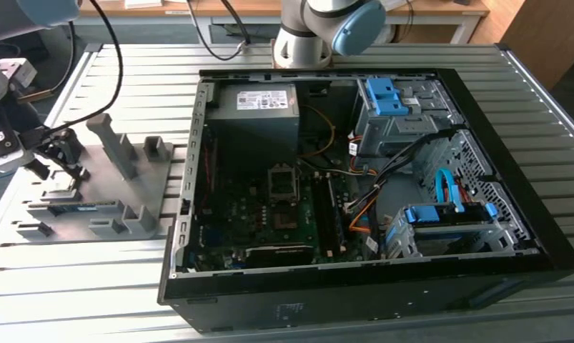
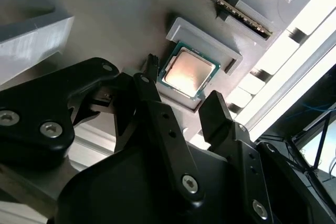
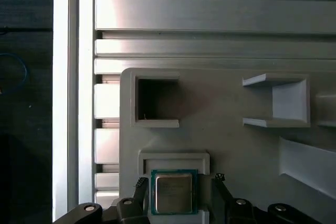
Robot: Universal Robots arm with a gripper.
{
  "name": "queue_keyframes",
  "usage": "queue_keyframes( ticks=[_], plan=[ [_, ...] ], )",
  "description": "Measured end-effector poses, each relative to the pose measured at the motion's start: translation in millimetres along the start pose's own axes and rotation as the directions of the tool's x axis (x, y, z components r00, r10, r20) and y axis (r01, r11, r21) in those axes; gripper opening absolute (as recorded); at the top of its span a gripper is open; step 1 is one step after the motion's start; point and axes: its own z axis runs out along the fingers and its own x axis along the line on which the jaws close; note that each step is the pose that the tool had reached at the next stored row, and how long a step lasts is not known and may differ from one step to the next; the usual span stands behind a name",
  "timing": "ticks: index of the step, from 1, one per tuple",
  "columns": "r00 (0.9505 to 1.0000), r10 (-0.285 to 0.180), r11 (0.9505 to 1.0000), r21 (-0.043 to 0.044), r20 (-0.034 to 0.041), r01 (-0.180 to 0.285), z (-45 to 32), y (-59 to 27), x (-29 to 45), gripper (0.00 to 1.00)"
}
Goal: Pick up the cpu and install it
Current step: 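Pick up the cpu and move it towards the insertion slot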
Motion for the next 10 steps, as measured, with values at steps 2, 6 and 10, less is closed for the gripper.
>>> queue_keyframes(
  ticks=[2, 6, 10],
  plan=[
    [1.0, 0.0, 1.0, 0.0, -0.0057, 0.0, 0.3, 0.0, -0.2, 0.58],
    [0.9991, 0.001, 1.0, 0.0008, -0.0432, -0.001, 0.8, 0.1, -0.5, 0.58],
    [0.999, 0.001, 1.0, 0.0014, -0.0439, -0.001, 2.4, 0.0, -0.7, 0.58]
  ],
)
